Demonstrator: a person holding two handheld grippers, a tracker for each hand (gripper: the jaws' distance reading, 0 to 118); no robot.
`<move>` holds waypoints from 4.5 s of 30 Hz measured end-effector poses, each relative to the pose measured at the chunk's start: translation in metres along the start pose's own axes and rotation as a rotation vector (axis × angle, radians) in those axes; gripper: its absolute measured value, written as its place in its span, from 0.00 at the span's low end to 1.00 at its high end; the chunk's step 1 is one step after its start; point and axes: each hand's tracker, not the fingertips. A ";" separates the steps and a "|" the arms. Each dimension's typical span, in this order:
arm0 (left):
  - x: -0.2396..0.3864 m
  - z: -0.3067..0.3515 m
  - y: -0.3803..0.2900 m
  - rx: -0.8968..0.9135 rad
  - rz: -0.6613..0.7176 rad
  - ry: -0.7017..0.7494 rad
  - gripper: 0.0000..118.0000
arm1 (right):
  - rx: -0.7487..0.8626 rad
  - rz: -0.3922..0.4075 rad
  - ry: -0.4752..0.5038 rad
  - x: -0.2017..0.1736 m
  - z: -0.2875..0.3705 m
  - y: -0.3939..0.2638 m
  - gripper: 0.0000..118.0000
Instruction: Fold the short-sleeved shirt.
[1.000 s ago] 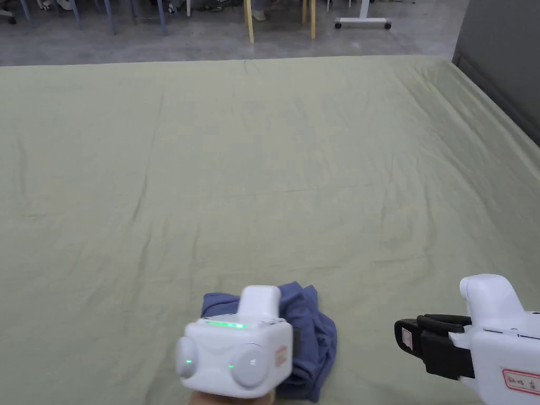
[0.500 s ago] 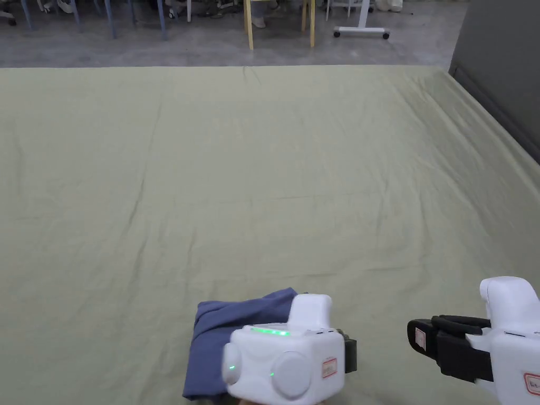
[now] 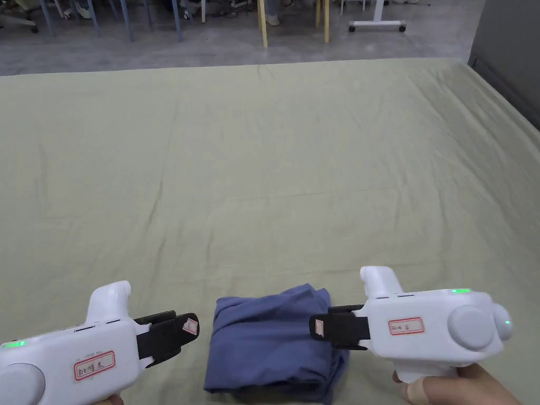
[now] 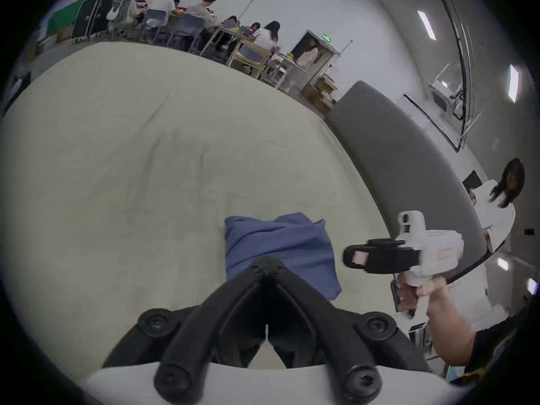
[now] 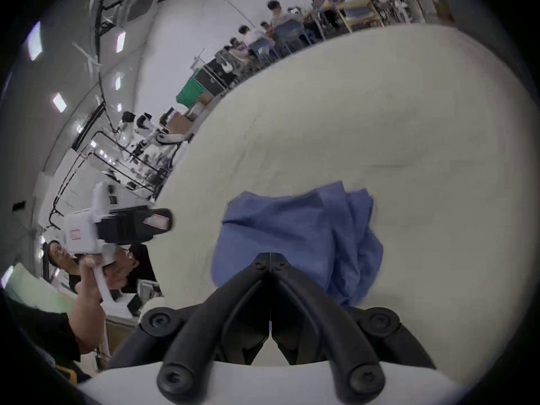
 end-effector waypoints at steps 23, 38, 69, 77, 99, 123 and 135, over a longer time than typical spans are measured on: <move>0.001 -0.136 -0.016 -0.208 0.171 -0.145 0.30 | -0.074 -0.211 -0.040 0.075 -0.031 -0.012 0.02; -0.050 -0.081 0.022 -0.286 0.121 -0.101 0.29 | 0.171 0.053 -0.230 -0.044 0.014 0.005 0.02; -0.334 0.165 0.040 -0.184 0.279 0.359 0.29 | 0.294 0.455 -0.051 -0.409 -0.103 0.005 0.02; -0.342 0.168 0.041 -0.193 0.261 0.429 0.57 | 0.294 0.479 -0.058 -0.418 -0.103 0.001 0.02; -0.181 0.268 0.071 0.452 0.058 1.015 0.00 | 0.434 0.474 -0.114 -0.394 -0.039 0.039 0.02; 0.214 0.067 0.131 0.631 -0.271 0.347 0.00 | 0.817 0.230 -0.790 -0.122 0.287 0.056 0.02; 0.219 0.101 0.130 0.673 -0.313 0.440 0.00 | 0.824 0.270 -0.730 -0.132 0.280 0.058 0.02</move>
